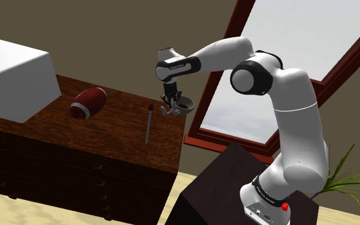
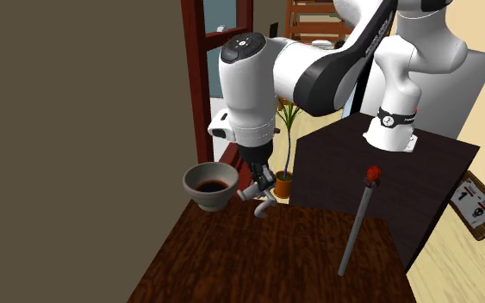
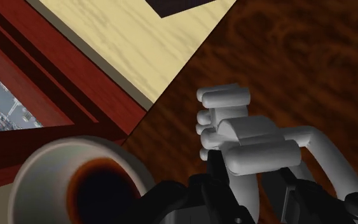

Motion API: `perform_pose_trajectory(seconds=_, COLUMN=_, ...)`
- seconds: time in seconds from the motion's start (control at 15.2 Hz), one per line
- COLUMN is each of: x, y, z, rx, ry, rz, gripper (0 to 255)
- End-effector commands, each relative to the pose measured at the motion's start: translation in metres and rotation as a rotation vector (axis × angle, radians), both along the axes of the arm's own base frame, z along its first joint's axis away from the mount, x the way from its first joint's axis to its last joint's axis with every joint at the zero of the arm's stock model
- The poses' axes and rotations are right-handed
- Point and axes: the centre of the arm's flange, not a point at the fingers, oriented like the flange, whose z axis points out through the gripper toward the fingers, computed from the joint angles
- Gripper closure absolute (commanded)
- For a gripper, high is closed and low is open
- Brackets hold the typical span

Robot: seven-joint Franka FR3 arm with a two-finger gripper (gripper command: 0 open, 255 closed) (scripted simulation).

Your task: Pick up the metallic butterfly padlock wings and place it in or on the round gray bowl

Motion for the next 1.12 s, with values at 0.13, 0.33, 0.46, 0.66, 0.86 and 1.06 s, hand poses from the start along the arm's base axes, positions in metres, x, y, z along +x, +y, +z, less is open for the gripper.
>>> perform_pose_trajectory(seconds=0.13, x=0.000, y=0.000, z=0.021, rx=0.000, ry=0.000, rz=0.000, gripper=255)
perform_pose_trajectory(seconds=0.33, x=0.000, y=0.000, z=0.037, rx=0.000, ry=0.000, rz=0.000, gripper=255)
perform_pose_trajectory(seconds=0.46, x=0.000, y=0.000, z=0.047, rx=0.000, ry=0.000, rz=0.000, gripper=255)
perform_pose_trajectory(seconds=0.66, x=0.000, y=0.000, z=0.063, rx=0.000, ry=0.000, rz=0.000, gripper=255)
perform_pose_trajectory(seconds=0.86, x=0.002, y=-0.026, z=0.071, rx=0.000, ry=0.000, rz=0.000, gripper=255)
perform_pose_trajectory(seconds=1.06, x=0.004, y=-0.065, z=0.076, rx=0.000, ry=0.000, rz=0.000, gripper=255)
